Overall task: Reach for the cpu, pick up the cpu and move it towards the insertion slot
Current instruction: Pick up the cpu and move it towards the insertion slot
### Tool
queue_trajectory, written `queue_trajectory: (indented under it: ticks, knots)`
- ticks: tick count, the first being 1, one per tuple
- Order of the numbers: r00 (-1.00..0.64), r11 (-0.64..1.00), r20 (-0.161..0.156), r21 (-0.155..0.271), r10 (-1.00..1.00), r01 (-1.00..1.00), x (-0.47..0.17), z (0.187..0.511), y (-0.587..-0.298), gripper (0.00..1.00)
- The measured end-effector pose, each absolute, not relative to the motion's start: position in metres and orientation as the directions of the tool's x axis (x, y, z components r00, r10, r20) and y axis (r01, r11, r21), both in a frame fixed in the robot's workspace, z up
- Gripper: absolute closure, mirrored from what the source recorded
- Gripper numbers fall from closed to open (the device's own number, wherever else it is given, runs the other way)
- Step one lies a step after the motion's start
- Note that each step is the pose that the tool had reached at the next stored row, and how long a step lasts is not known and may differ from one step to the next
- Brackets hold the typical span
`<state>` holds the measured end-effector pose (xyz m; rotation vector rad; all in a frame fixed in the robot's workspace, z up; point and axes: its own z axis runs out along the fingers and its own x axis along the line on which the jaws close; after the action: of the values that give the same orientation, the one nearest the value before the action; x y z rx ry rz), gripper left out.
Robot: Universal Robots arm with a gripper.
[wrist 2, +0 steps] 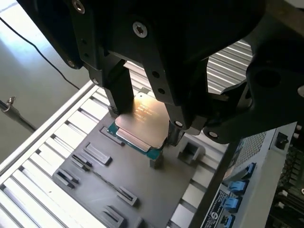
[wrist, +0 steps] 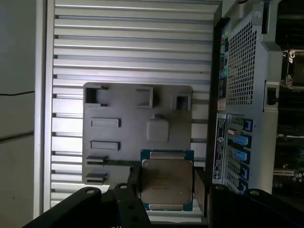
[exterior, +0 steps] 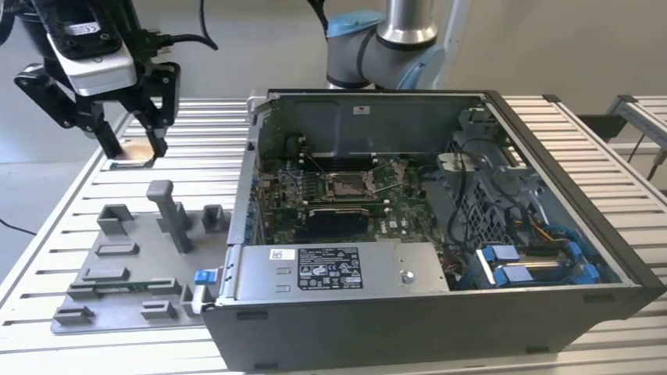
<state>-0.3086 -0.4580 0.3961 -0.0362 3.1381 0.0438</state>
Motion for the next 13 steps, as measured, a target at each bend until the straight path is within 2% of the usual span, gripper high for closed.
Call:
queue_trajectory:
  ticks: [13]
  knots:
    - [-1.0, 0.999, -0.003, 0.028, -0.023, -0.023, -0.267, 0.398, -0.458, 1.0]
